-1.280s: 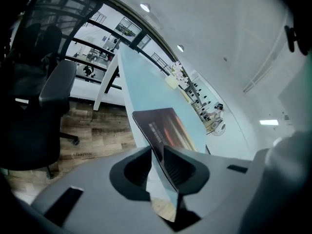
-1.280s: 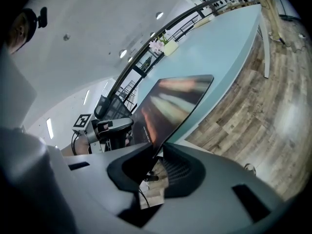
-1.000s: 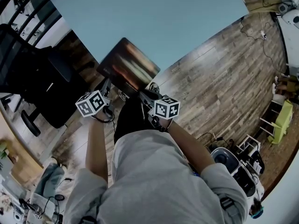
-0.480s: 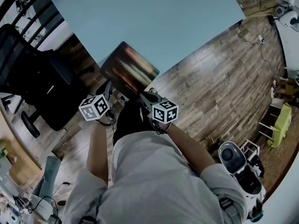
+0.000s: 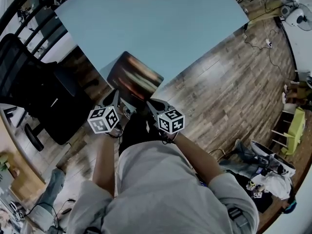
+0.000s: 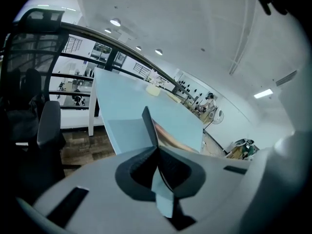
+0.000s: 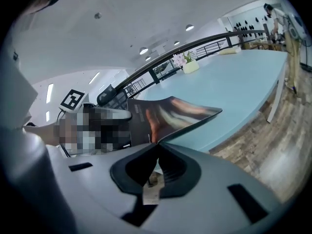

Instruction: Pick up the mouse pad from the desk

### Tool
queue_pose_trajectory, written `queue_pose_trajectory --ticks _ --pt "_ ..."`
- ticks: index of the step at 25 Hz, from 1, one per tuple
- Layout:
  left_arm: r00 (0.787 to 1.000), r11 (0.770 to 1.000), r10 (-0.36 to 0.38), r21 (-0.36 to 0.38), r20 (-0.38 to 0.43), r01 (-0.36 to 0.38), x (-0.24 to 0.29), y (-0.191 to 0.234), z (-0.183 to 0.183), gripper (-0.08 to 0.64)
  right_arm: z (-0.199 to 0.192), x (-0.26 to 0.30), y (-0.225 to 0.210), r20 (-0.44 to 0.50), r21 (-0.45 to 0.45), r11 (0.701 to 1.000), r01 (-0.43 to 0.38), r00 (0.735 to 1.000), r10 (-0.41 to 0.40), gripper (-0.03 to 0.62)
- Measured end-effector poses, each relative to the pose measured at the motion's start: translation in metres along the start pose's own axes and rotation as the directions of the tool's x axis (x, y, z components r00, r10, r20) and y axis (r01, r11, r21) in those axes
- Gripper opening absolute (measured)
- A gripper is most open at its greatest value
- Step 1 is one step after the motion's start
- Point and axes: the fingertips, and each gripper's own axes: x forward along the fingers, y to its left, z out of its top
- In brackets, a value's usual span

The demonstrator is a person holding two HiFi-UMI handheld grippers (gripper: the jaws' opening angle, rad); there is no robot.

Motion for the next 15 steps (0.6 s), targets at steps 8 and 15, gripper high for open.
queue_pose_trajectory --ticks 8,15 --pt "1.0 0.996 -0.016 0.087 0.027 0.014 -0.004 -0.021 0.018 0.023 0.016 -0.008 -0.003 0.043 -0.036 0.999 0.026 0.999 -0.025 0.017" --pt "0.999 0.992 -0.021 0.126 0.043 0.016 -0.005 -0.029 0.025 0.023 0.028 -0.011 -0.008 0.088 -0.064 0.997 0.046 0.995 -0.04 0.017"
